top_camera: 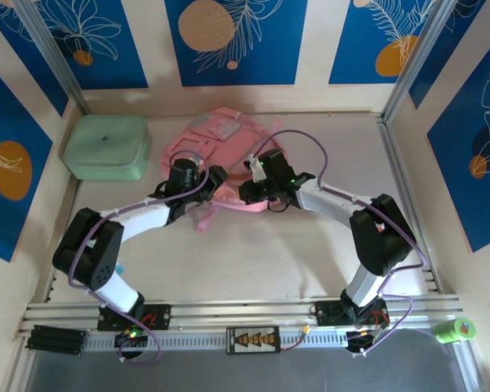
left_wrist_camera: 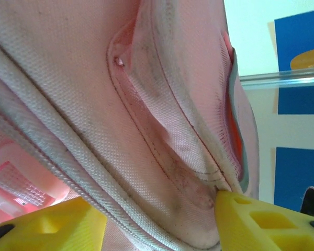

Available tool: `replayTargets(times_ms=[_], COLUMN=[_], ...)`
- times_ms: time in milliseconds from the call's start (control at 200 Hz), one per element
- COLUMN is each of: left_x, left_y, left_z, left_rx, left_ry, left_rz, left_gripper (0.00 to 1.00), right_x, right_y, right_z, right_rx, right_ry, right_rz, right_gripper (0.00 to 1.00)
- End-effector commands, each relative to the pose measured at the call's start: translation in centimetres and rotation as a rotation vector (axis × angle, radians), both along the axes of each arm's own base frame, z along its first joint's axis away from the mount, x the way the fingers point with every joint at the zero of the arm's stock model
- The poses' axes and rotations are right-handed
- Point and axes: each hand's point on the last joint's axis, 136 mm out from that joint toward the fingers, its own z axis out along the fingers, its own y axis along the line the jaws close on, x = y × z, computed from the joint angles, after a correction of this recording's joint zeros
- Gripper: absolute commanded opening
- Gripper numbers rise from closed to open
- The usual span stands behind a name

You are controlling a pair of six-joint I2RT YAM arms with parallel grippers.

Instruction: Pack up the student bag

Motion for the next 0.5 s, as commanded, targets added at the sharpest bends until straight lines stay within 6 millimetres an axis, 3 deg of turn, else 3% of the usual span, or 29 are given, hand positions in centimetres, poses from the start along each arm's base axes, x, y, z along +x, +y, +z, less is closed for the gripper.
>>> replayTargets(times_ms=[0,120,260,495], left_x=[0.8,1.1,1.3,1.3], left_y=[-0.1,0.0,0.5,1.0], left_z=[-0.5,-1.1,-1.2,-1.3], left_rx=[-0.002,0.014,0.061,0.122], left_ry=[-0.005,-0.002,-0.008,-0.022], left_rz=[0.025,0.04,0.047,0.034], left_gripper=[0.47,0.34,0.18,0.04], right_x=[0.1,-0.1,-0.2,2.0], right_y=[1.4,0.4,-2.1,-9.5], right_z=[1.9,0.9,-0.4,-1.3], right_rx=[0.051,0.019,-0.045,-0.135], right_ry=[-0.029,-0.002,0.01,0.048], right_rz=[0.031,0.009,-0.055,-0.307], right_gripper=[0.0,0.0,0.0,0.0])
